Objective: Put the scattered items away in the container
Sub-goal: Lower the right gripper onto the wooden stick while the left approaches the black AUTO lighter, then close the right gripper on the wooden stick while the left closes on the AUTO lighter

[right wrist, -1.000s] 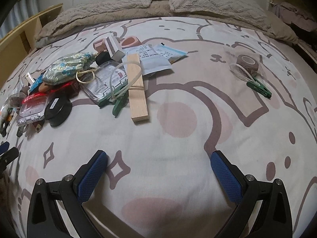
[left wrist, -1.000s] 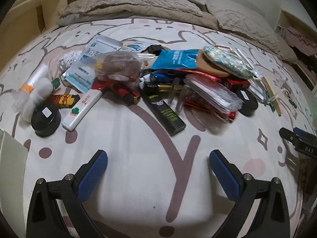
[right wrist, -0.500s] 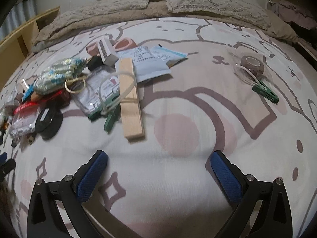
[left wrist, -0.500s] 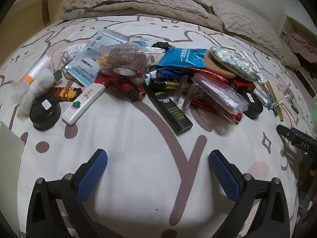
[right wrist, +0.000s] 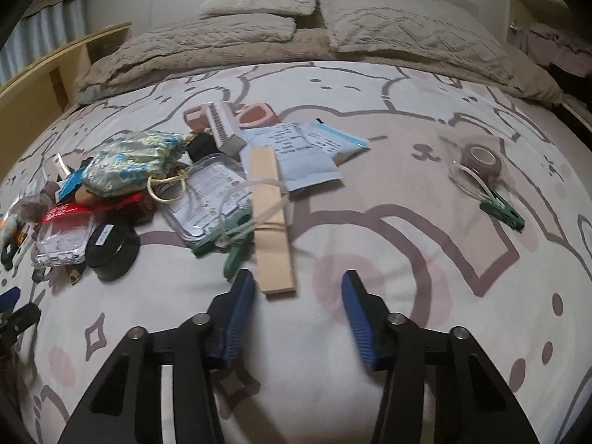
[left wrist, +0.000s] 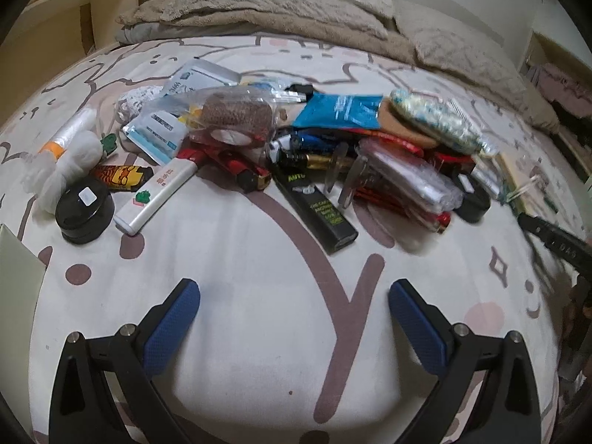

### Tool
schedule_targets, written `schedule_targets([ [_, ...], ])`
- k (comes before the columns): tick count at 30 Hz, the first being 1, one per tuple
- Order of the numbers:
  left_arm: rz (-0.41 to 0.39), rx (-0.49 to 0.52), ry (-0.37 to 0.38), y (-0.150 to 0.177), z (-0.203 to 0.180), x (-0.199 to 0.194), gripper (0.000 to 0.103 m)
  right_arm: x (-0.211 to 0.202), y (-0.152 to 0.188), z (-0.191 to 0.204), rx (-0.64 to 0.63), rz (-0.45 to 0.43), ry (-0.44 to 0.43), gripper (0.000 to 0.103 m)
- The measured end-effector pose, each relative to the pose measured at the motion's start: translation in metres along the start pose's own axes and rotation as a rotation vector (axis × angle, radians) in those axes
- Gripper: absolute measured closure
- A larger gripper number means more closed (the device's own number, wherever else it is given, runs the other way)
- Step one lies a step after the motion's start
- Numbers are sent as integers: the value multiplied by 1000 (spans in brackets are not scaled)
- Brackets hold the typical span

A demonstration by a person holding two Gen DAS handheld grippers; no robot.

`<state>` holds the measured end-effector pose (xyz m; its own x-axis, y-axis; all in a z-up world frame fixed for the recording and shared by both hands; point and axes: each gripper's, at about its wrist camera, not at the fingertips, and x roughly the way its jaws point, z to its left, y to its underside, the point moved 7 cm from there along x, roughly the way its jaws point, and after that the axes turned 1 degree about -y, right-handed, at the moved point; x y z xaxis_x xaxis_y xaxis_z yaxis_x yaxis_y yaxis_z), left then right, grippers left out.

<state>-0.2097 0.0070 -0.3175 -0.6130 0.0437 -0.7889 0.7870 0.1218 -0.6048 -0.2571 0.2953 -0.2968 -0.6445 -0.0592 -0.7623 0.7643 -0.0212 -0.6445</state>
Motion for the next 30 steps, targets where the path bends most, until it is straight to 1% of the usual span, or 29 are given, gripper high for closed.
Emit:
schedule_targets([
  [2,-4,-7,7,-2,0,-1,2,0,-1,3,-12,-2,-6,62],
  [3,-5,-6,11,-3,-1,-1,3,0,-1,5,-20,-3,-7,64],
  [5,-6,4,8,-5,-4,-1,7,0,-1,10,-41,-7,-8,72],
  [7,-4,14,-8,-6,-5,0,13,0,0,14,-65,-7,-2,75],
  [8,-6,16,-14,-6,-5,0,14,-1,1,17,-76,-10,0,75],
  [10,-10,7,-18,-9,-3,0,22,-1,2,21,-98,-13,-4,75],
  [13,-19,-23,-13,-16,1,3,31,0,2,20,-91,-10,-23,75],
  [16,-31,-41,10,-23,1,5,33,0,2,17,-65,-11,-50,75],
  [20,-46,-13,24,-27,-7,5,36,1,3,18,-70,-8,-43,75],
  [21,-49,-2,30,-28,-11,5,39,1,3,19,-72,-7,-40,75],
  [22,-46,14,41,-29,-15,6,47,1,3,19,-74,-7,-37,75],
  [26,-26,56,-15,-29,-22,14,52,0,3,21,-87,-10,-20,75],
  [28,-29,40,-21,-31,-19,15,60,0,3,22,-91,-12,-16,75],
  [29,-29,25,-17,-31,-16,15,62,0,3,22,-90,-13,-16,75],
  [30,-29,6,-10,-32,-12,15,66,0,3,21,-89,-14,-18,75],
])
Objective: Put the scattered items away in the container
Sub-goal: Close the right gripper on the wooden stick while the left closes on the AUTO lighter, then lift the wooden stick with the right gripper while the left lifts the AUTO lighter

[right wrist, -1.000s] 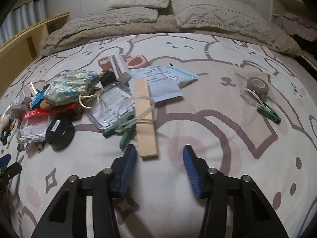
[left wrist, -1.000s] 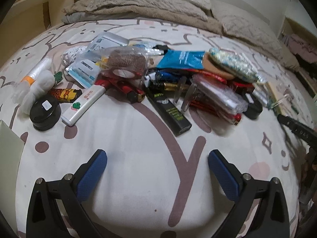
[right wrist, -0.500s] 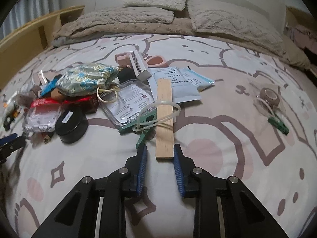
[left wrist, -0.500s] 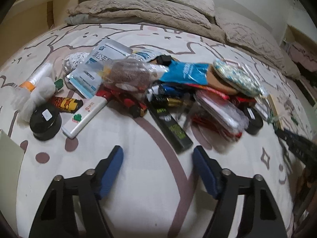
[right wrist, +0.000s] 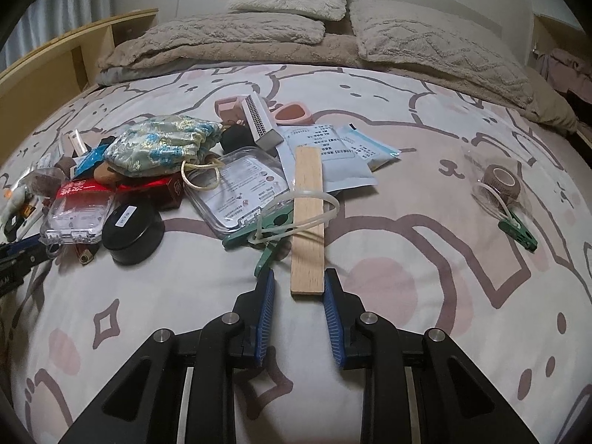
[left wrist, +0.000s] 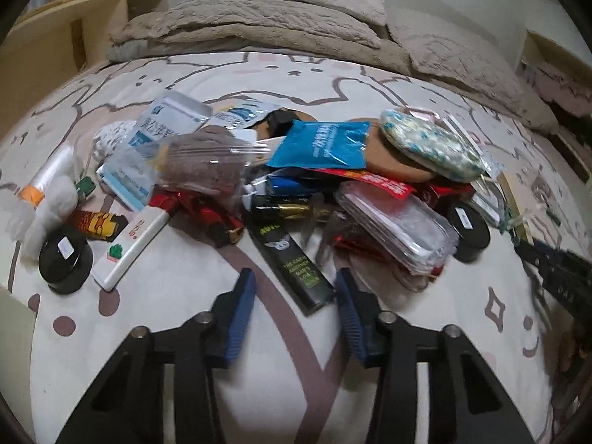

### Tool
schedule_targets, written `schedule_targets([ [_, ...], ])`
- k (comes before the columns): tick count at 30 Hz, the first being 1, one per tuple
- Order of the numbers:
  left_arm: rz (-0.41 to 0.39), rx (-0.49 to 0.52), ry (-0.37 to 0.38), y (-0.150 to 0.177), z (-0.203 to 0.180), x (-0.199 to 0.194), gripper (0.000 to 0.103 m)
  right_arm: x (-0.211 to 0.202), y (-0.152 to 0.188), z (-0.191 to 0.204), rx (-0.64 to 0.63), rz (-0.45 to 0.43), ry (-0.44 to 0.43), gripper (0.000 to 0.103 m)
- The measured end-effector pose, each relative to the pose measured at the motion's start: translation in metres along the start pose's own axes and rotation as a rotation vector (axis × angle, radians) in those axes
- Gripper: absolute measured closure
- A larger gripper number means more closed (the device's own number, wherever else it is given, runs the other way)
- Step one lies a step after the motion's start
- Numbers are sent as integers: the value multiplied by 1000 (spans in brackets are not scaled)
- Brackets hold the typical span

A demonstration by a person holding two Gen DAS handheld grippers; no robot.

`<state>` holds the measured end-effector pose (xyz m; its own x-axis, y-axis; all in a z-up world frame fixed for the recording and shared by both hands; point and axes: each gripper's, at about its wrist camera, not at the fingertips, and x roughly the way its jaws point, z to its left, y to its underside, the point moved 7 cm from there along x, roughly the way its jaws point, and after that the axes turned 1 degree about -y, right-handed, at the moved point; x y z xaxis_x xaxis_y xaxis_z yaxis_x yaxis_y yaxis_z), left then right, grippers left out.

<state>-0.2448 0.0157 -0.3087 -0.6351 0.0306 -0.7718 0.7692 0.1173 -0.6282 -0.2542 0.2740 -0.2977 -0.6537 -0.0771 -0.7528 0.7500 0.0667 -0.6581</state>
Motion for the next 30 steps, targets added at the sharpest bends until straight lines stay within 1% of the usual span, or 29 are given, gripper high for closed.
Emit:
schedule_targets([
  [2,-3,-22,10,0,4,-1,71,0,0,-1,3,-1,-3,76],
  [3,-8,-26,12,-1,5,-1,76,0,0,-1,4,-2,-4,76],
  [6,-15,-36,20,0,6,-4,77,-1,1,-1,9,-2,-13,79],
  [10,-8,-71,36,5,10,-9,82,-4,3,0,23,-1,-28,84],
  [12,-4,-82,41,9,12,-12,84,-6,4,1,29,-6,-39,84],
  [18,1,-62,37,22,6,-23,84,-16,11,7,37,-6,-67,84],
  [25,21,-8,42,43,-4,-39,84,-29,28,10,69,31,-121,84],
  [30,29,3,55,55,-9,-50,84,-42,39,15,51,41,-118,84],
])
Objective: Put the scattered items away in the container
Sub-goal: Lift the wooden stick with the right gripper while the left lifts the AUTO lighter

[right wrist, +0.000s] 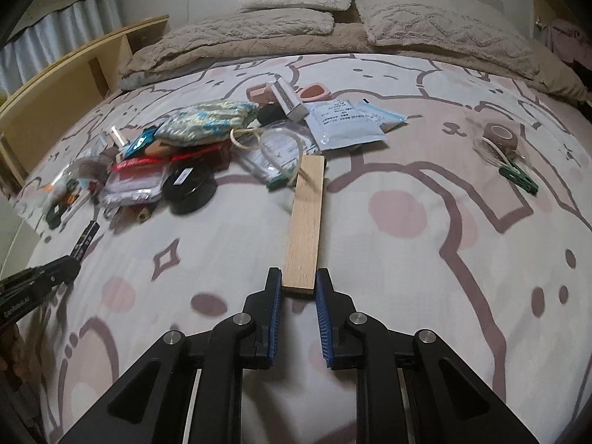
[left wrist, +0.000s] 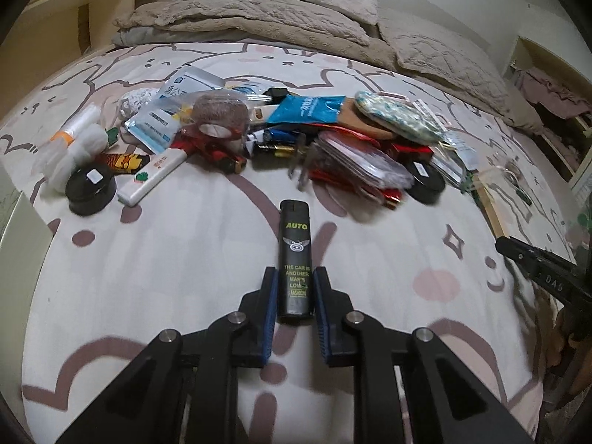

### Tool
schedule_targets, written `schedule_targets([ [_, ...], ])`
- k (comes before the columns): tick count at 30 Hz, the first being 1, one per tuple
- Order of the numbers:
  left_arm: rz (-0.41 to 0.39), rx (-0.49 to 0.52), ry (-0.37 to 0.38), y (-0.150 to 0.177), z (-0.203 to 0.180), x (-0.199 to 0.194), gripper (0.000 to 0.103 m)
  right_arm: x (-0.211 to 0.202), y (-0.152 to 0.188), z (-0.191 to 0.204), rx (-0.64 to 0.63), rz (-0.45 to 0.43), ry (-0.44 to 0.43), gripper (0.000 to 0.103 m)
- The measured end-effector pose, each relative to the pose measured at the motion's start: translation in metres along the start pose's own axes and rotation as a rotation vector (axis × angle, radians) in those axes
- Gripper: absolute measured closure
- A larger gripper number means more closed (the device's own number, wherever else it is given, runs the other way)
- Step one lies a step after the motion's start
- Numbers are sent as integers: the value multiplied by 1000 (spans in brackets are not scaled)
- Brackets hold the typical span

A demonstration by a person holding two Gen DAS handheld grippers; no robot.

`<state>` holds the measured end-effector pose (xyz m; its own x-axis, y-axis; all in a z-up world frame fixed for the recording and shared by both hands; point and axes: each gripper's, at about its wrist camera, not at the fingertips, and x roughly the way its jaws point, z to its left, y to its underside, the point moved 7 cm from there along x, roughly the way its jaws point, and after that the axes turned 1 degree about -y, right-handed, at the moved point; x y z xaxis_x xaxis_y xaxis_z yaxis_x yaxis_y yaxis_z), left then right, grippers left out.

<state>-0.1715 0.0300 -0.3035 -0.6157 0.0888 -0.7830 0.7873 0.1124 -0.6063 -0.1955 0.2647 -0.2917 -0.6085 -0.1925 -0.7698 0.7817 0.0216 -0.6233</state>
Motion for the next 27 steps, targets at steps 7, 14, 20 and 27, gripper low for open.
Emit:
schedule_targets([
  [7,17,34,49,21,-22,-14,84,-13,17,11,-48,38,-13,84],
  [14,30,82,102,41,-47,-26,84,-28,39,29,-116,85,-56,84],
  [20,45,121,146,59,-68,-38,84,-43,61,44,-166,122,-79,84],
  [27,60,134,176,74,-80,-47,84,-55,77,44,-154,132,-106,84],
])
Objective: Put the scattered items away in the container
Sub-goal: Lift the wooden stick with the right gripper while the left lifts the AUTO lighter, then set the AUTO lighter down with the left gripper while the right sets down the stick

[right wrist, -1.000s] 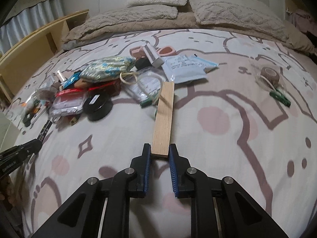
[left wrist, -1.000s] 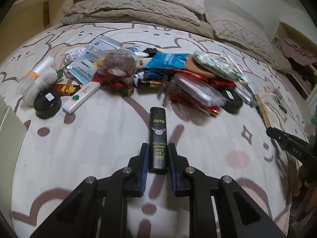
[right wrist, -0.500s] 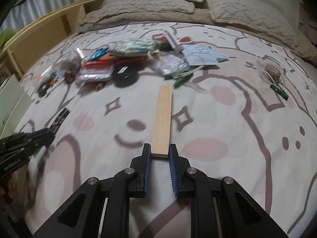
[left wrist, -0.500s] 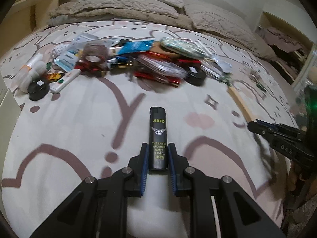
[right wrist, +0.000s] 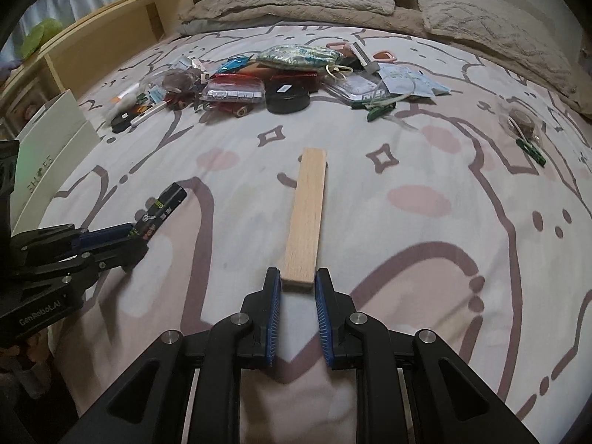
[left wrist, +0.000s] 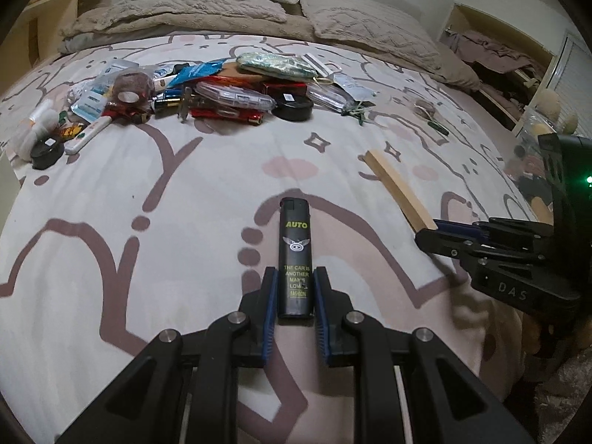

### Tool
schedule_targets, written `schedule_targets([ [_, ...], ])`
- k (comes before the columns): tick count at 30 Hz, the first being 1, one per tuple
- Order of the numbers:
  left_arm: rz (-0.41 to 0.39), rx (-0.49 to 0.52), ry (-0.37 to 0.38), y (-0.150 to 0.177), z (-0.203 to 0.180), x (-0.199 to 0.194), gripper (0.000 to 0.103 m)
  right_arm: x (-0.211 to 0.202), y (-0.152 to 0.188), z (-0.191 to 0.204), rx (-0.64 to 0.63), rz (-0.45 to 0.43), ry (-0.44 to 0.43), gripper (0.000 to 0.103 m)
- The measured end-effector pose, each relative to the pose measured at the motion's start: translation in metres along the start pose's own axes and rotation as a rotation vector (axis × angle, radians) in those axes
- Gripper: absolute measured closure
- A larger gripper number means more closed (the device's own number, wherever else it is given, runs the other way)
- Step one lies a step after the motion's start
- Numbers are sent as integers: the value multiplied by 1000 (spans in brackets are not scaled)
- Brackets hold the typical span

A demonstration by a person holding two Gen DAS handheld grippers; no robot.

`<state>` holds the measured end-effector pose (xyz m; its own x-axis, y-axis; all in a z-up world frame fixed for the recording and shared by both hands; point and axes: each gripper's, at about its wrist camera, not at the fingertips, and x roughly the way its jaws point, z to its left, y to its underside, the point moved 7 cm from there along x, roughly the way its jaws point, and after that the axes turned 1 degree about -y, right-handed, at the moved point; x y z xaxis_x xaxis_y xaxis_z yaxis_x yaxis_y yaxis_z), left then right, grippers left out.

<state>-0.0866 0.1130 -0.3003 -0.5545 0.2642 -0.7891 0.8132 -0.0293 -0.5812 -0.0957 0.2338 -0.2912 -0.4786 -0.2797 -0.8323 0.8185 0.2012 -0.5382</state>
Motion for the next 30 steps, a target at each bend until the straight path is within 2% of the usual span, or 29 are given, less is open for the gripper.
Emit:
schedule_targets([
  [3,-1,39,-32,-1,-3,1,82,0,-1,-3,22,-1,0,84],
  [5,-5,74,-57,0,-6,0,72,1,-3,-3,12,-8,21,83],
  [6,-6,92,-66,0,-8,1,61,1,-3,-2,4,-13,32,81],
  [7,-7,107,-74,0,-9,1,53,2,-4,-2,-5,-17,46,75],
  [9,-5,139,-99,2,-11,2,51,2,-5,-3,-18,-22,80,54],
  [10,-5,149,-109,2,-11,2,50,2,-5,-5,-18,-20,94,32],
  [11,-4,156,-119,2,-10,2,50,3,-5,-8,-16,-15,109,17],
  [12,-4,156,-133,1,-9,2,48,4,-5,-12,-10,-8,125,15],
  [18,14,84,-187,-4,16,2,43,2,-5,-39,63,0,163,14],
  [22,13,42,-212,-9,32,-1,43,1,-5,-52,93,-1,184,14],
  [26,11,8,-275,-14,52,-3,43,1,-7,-64,122,-2,200,14],
  [30,10,-53,-290,-19,70,-5,43,1,-9,-76,156,-7,213,14],
])
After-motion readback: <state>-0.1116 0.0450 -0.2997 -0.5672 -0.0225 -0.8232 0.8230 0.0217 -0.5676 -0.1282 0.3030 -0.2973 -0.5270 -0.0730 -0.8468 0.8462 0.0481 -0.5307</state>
